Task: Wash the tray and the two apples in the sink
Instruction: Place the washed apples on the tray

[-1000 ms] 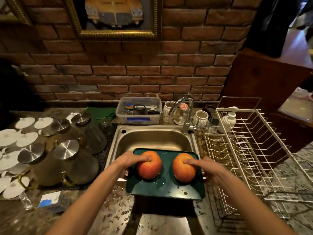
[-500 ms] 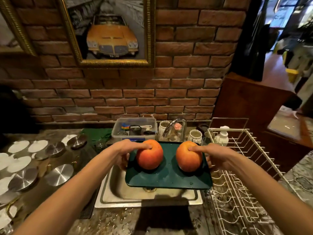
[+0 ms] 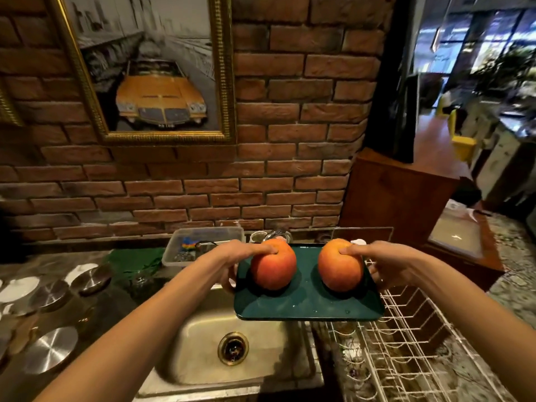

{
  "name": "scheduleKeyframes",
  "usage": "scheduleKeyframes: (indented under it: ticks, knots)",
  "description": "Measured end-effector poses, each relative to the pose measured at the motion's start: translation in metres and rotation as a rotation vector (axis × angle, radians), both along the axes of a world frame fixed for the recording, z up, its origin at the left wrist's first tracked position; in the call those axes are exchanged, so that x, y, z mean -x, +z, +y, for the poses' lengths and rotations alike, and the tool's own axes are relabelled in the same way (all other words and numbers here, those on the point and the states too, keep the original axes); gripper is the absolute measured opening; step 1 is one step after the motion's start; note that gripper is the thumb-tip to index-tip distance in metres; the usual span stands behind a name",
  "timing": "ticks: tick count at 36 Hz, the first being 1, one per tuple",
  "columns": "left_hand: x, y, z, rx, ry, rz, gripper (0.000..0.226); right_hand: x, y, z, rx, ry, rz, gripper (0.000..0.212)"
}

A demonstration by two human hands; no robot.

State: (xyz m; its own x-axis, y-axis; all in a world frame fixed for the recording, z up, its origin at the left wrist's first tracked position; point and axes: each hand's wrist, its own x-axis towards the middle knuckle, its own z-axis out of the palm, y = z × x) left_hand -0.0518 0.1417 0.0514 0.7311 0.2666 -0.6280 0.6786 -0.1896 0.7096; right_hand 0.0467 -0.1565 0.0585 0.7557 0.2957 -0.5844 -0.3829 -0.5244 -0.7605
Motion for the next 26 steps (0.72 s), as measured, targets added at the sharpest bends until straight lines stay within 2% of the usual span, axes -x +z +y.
scheduleKeyframes:
  ticks: [5, 9, 13, 19, 22, 26]
  knots:
    - [-0.027, -0.004, -0.038, 0.015, -0.015, -0.014, 0.098, -0.022, 0.006, -0.035, 0.028, -0.044, -0.062, 0.116]
    - [-0.042, -0.013, -0.073, 0.048, -0.01, -0.033, 0.078, -0.036, 0.007, -0.067, 0.034, -0.063, -0.061, 0.116]
    - [-0.056, -0.026, -0.106, 0.056, -0.023, -0.026, 0.092, -0.046, 0.002, -0.098, 0.048, -0.097, -0.038, 0.117]
    - [-0.069, -0.042, -0.151, 0.026, -0.041, -0.046, 0.083, -0.058, -0.013, -0.14, 0.075, -0.137, -0.03, 0.113]
    - [-0.074, -0.049, -0.166, 0.028, -0.056, -0.04, 0.071, -0.064, -0.022, -0.155, 0.081, -0.141, -0.012, 0.115]
    - [-0.081, -0.06, -0.178, 0.023, -0.057, -0.037, 0.075, -0.071, -0.031, -0.168, 0.084, -0.128, -0.008, 0.121]
